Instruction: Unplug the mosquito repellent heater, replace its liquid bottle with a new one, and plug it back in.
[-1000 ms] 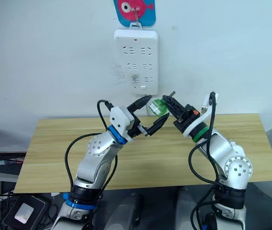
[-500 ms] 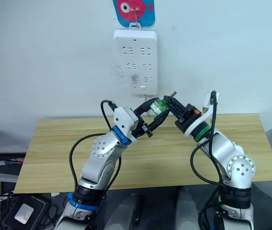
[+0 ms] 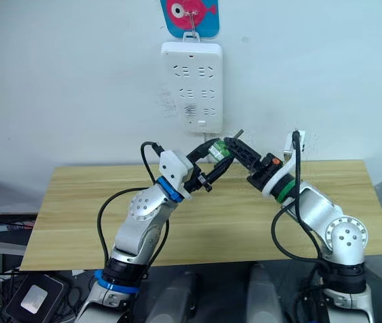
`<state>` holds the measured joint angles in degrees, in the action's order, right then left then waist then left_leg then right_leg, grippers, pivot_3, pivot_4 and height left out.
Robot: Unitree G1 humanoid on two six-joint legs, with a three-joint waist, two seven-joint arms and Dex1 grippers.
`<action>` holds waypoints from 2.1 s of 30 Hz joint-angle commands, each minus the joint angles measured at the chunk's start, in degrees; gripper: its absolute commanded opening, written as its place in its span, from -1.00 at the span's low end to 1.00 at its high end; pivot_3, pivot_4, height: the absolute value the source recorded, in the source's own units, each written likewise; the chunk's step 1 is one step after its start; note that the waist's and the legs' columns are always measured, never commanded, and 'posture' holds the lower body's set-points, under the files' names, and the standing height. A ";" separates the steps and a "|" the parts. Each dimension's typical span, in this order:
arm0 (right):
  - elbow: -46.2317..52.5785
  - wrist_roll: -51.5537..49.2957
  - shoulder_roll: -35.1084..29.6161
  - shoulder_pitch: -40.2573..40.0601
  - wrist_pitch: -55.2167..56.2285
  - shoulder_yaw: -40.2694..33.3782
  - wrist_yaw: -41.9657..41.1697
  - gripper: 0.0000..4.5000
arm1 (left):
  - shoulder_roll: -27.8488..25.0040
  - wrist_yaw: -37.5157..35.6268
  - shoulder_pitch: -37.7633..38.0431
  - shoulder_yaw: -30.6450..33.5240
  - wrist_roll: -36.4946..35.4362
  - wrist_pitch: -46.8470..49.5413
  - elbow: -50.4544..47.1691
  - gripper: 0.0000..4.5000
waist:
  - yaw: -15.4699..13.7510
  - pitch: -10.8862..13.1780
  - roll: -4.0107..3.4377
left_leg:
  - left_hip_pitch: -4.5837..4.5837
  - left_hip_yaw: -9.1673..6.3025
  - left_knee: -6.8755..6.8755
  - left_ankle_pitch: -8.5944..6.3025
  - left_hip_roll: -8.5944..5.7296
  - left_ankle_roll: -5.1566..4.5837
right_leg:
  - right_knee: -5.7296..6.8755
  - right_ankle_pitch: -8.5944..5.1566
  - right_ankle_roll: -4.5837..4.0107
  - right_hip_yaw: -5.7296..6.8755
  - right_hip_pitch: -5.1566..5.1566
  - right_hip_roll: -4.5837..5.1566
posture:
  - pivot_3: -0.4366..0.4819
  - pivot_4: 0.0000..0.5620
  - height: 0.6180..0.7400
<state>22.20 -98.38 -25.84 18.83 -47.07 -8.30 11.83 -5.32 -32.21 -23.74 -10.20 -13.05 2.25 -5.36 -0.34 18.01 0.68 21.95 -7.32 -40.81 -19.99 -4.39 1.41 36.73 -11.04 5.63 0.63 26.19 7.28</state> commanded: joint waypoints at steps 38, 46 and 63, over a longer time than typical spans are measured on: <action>-27.79 64.52 -29.99 -2.76 -17.50 3.95 -33.59 0.99 | -9.80 -14.91 4.87 -1.28 -8.49 9.58 -7.91 0.00 | -1.11 -0.48 0.11 | -0.06 0.35 -0.09 0.00 0.08 -0.01 | -0.22 0.00 0.00 -0.08 -0.04 0.01 | 0.14 -0.02 1.00; -41.07 71.58 -28.72 3.79 -14.07 9.72 -43.43 0.99 | -11.36 -16.80 6.04 -1.67 -8.67 11.49 -9.40 0.00 | -1.04 -0.49 0.11 | -0.07 0.37 -0.09 0.00 0.08 -0.01 | -0.25 0.00 0.00 -0.09 -0.04 0.01 | 0.15 0.01 1.00; -32.48 65.41 -36.52 6.56 -20.14 7.31 -71.27 0.32 | -13.82 -20.08 7.17 -1.53 -11.26 13.40 -11.29 0.00 | -1.08 -0.58 0.17 | -0.05 0.31 -0.07 0.00 0.09 -0.01 | -0.31 0.00 0.01 -0.06 -0.04 0.01 | 0.16 0.04 1.00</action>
<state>-13.84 -29.26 -60.48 25.00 -64.27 1.44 -55.03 -18.97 -51.01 -16.52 -11.95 -22.63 15.77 -13.87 -1.42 17.44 0.85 21.88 -7.02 -40.87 -19.99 -4.28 1.40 36.40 -11.03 5.63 0.58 26.14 7.28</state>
